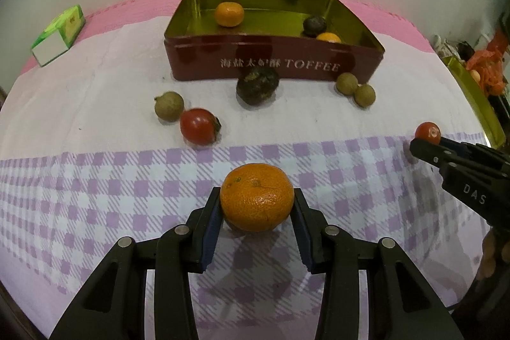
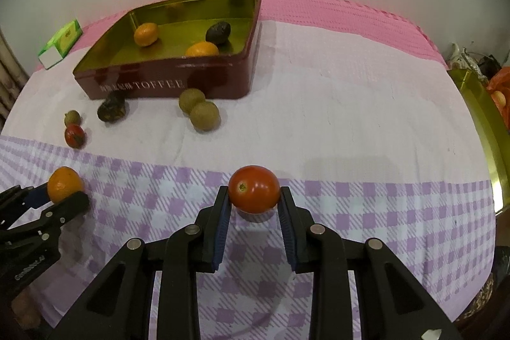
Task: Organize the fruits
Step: 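Carry the tomato and tangerine over the red tin with both tools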
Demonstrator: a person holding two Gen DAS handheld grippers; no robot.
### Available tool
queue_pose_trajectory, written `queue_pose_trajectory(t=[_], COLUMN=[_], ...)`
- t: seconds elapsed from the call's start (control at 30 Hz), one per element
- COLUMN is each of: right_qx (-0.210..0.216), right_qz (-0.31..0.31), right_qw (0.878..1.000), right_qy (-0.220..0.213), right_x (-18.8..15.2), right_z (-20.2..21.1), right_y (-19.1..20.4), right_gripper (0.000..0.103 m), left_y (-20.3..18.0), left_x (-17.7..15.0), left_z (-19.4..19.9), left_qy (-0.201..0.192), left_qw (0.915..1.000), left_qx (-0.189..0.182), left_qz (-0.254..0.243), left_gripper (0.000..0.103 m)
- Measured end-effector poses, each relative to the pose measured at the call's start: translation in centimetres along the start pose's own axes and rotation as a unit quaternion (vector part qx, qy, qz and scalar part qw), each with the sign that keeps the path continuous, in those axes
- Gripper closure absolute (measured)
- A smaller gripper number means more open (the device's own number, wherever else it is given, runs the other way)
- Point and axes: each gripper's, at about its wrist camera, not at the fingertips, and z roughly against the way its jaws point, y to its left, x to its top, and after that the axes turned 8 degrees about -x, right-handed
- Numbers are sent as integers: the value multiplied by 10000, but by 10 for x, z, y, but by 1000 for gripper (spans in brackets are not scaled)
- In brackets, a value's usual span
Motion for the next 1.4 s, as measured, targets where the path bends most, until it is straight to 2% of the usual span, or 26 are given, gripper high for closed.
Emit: queue_pose_trajectory(t=[0.37, 0.67, 1.0, 1.4], right_qx=[152, 273, 336, 352], right_qz=[108, 187, 332, 416], right_qw=[9998, 9991, 9976, 9978], right_qy=[-97, -251, -512, -372], right_x=[39, 54, 77, 102], right_z=[-7, -2, 14, -7], right_y=[-6, 1, 30, 46], right_gripper=[76, 76, 76, 75], left_y=[11, 17, 23, 32], left_x=[28, 61, 99, 137], left_z=[7, 10, 11, -11], left_qy=[-166, -321, -532, -467], left_qw=[9998, 9994, 9985, 9985], left_qx=[44, 140, 81, 258], left_qz=[36, -44, -65, -100], left_gripper=[60, 60, 60, 60])
